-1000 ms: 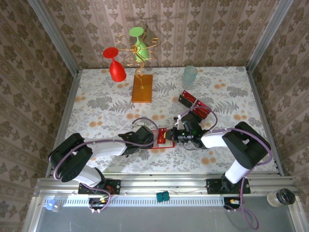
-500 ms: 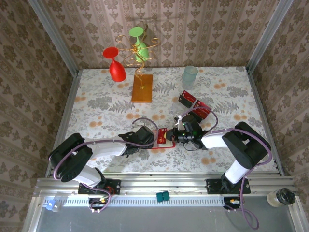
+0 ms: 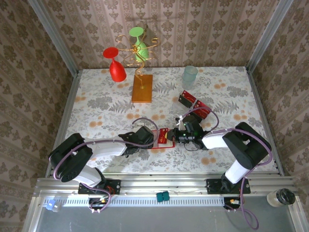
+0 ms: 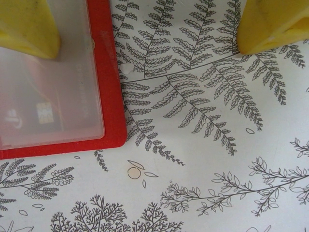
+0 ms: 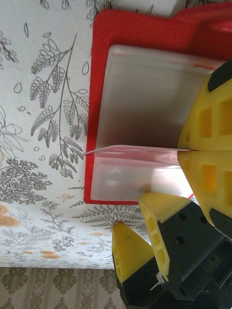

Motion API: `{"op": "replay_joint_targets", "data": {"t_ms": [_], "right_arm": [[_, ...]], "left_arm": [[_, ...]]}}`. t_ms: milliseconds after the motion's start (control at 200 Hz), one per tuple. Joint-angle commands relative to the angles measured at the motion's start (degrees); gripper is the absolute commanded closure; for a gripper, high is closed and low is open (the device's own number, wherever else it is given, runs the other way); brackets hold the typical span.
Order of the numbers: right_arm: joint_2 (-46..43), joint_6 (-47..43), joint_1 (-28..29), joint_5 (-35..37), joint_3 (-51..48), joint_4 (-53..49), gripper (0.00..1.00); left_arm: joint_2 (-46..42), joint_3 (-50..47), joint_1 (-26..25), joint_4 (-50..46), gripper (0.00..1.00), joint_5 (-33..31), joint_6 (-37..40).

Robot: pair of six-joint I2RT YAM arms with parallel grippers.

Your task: Put the credit cards into the card holder

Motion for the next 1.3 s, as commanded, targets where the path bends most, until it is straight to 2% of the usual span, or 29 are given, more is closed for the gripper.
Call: {"op": "replay_joint_targets", "data": {"t_ms": [0,345,1295], "right_arm": [[-0.64,-1.04,-0.52,1.22,-0.41,-0.98,1.00],[1.86,-0.45,-0.35,-2.09,0.25,1.17,1.00],[4.68,-2.74,0.62,-6.69,2.30,-2.58,1.00]], "left_arm": [[-0.54,-1.63,-0.35,-2.38,0.05,-0.83,-0.44],[-0.49,-1.63,-0.32,-2.46,0.05,-0.92,-0.47],[-0.35,-1.44,-0.51,-2.37,0.05,-1.01,-0.49]]}}
